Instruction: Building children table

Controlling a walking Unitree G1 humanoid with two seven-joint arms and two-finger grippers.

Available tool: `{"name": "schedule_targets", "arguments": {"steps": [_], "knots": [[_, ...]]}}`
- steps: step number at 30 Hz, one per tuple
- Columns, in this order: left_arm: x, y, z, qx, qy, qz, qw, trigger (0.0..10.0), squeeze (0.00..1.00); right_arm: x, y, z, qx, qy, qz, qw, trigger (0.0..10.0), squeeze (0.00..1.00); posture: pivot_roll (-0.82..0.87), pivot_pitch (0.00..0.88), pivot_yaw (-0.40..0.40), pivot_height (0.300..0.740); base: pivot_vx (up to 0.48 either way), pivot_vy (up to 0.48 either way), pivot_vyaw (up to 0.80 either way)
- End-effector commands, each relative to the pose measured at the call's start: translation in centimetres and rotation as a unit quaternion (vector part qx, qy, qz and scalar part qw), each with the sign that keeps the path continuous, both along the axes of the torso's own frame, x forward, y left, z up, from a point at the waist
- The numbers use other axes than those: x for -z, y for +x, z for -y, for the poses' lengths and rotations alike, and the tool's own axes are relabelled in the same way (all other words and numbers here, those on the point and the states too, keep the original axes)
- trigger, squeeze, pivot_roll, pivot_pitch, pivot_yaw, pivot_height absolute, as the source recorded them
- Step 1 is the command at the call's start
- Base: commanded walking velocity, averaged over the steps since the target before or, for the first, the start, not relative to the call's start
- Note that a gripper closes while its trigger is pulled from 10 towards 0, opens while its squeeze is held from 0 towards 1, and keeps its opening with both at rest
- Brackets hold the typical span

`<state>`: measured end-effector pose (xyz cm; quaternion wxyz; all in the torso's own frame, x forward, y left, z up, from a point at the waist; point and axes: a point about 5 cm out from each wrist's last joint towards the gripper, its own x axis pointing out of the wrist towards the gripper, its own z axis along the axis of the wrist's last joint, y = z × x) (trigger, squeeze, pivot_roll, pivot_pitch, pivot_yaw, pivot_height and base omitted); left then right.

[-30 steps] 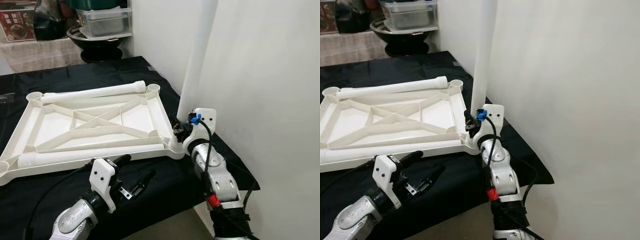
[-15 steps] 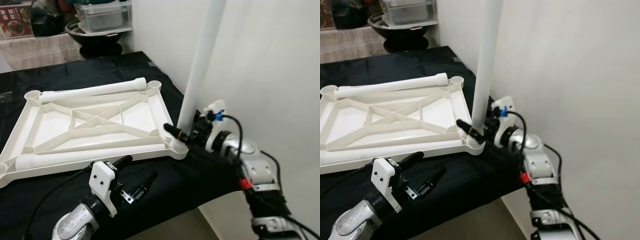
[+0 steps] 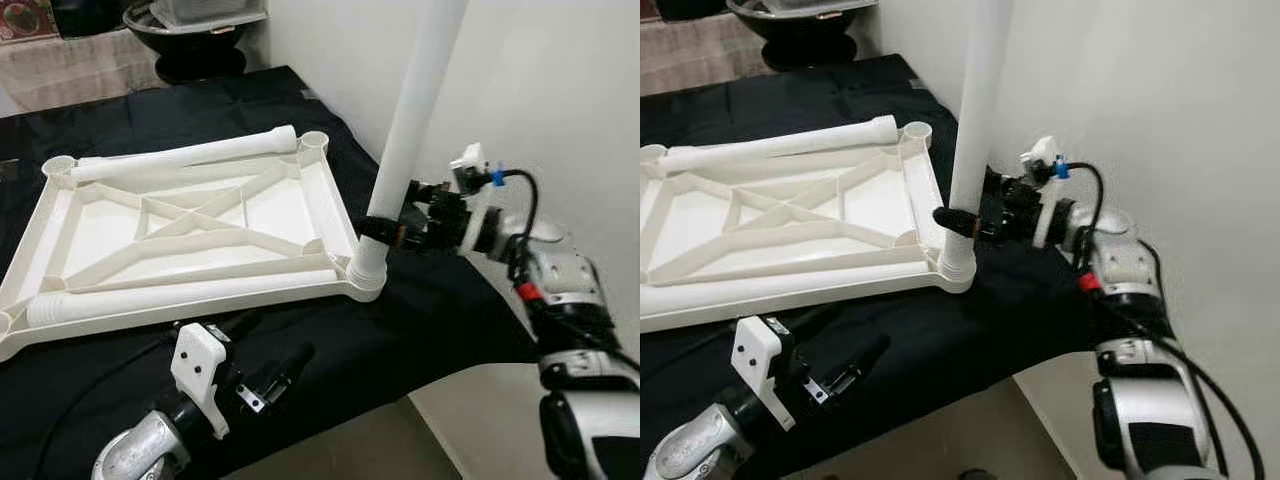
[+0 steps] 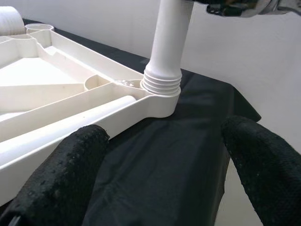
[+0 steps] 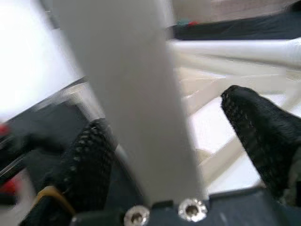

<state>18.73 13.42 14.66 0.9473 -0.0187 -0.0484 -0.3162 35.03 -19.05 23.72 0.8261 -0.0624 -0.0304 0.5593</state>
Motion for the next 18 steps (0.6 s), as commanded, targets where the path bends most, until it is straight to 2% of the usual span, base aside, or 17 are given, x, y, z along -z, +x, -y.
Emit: {"name": "schedule_targets", "arguments": {"steps": [1, 2, 13, 18], "knots": [[0.1, -0.4, -0.1, 0.003, 0.002, -0.011, 1.000, 10.0, 0.00, -0.5, -0.1, -0.2, -0.028, 0.006, 0.009, 1.000, 1.7, 0.00, 0.09, 0.193, -0.024, 0.740, 0.000, 0.000, 0.00], [0.1, -0.4, -0.1, 0.002, 0.002, -0.012, 1.000, 10.0, 0.00, -0.7, 0.0, -0.2, -0.033, 0.013, 0.011, 0.999, 0.0, 0.00, 0.09, 0.193, -0.024, 0.740, 0.000, 0.000, 0.00], [0.1, -0.1, 0.0, 0.001, 0.002, -0.013, 1.000, 10.0, 0.00, -0.2, -0.4, 0.1, -0.048, 0.004, 0.015, 0.999, 0.0, 0.00, 0.07, 0.173, -0.030, 0.740, 0.000, 0.000, 0.00], [0.3, 0.3, 0.1, 0.000, 0.000, -0.012, 1.000, 10.0, 0.00, 0.5, -1.0, 0.5, -0.019, -0.020, 0.029, 0.999, 0.0, 0.00, 0.05, 0.161, -0.039, 0.740, 0.000, 0.000, 0.00]]}}
